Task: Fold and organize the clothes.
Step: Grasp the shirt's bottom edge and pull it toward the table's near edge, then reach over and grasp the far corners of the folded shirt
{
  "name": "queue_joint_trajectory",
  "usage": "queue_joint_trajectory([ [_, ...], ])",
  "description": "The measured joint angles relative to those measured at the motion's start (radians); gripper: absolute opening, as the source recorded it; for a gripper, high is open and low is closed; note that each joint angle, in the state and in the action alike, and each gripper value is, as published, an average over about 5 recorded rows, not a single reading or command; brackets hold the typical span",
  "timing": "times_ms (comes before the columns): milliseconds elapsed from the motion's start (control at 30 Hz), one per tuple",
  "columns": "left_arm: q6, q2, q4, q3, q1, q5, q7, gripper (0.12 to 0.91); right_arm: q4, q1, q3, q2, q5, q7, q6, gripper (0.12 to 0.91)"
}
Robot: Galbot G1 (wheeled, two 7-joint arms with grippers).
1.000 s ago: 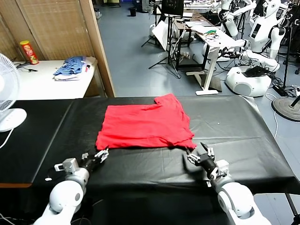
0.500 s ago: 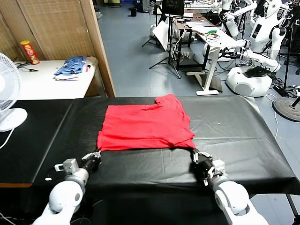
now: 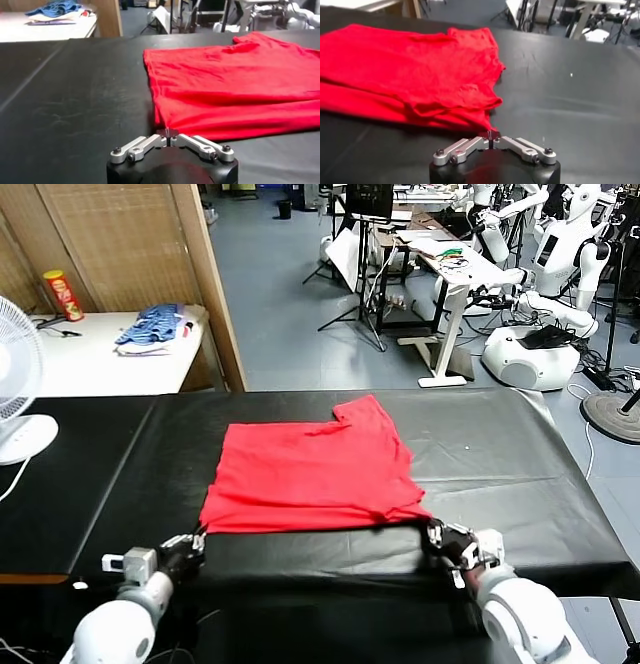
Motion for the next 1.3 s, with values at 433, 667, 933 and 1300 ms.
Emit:
queue_joint_trajectory([
  [433,0.047,-0.025,-0.086,-0.032,0.107,-0.011,-0.065,0.319,0.126,-0.125,0.049,-0.009,-0.011,-0.018,-0.031,0.535],
  [667,0.129,-0.011,-0.178,-0.078,0.119,-0.084,-0.113,0.704,0.142,-0.084,0.133,-0.04,0.063,-0.049,-0.013,0.79],
  [933,0.162,0.053,-0.109,-0.099,-0.113,-0.265,-0.134,0.797,-0.123,0.271,0.058,-0.041,0.084,-0.055,0.143,0.798],
  [1300,0.178,0.079,0.255,0.088,-0.598,-0.342,-0.131,0.798,-0.524,0.73,-0.22,0.011,0.087,0.001,0.174,0.798],
])
